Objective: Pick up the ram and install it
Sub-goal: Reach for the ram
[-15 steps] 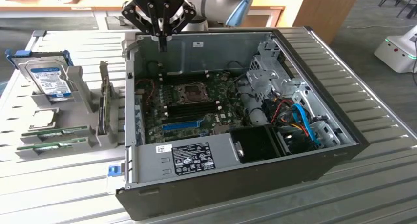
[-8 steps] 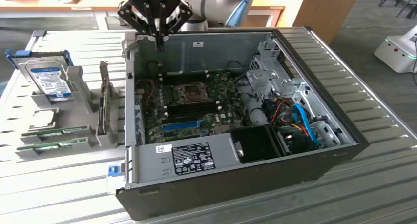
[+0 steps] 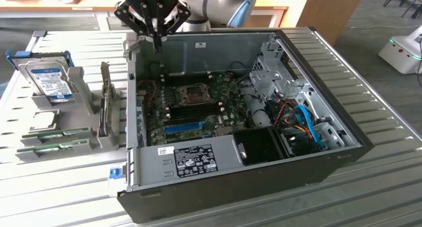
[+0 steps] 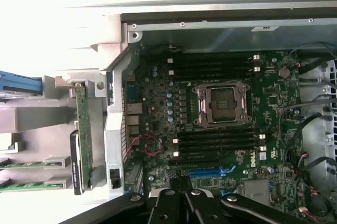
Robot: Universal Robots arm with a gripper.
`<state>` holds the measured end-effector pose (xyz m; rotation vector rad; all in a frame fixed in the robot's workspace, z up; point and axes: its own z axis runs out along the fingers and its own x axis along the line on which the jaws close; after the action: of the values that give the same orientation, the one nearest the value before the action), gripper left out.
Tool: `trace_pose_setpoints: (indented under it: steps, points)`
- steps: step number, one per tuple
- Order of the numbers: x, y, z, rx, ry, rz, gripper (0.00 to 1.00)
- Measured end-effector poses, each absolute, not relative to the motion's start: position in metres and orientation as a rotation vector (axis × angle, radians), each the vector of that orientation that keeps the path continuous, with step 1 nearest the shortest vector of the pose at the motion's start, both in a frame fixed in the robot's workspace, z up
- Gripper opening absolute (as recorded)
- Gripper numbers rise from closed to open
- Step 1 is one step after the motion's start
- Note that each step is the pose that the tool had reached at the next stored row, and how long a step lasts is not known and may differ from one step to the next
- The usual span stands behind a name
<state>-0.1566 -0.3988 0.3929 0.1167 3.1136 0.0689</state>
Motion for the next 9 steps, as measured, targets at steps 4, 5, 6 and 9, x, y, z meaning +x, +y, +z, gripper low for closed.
trace_pose_setpoints:
  steps: [4, 5, 6, 9]
  points:
    - [-0.1589, -0.3989, 0.3929, 0.117, 3.114, 0.069, 0.11]
    - [-0.1595, -0.3989, 0.3929, 0.117, 3.114, 0.069, 0.11]
    - [-0.1601, -0.3989, 0.3928, 0.117, 3.114, 0.069, 0.11]
    - [-0.1623, -0.3989, 0.3928, 0.117, 3.114, 0.069, 0.11]
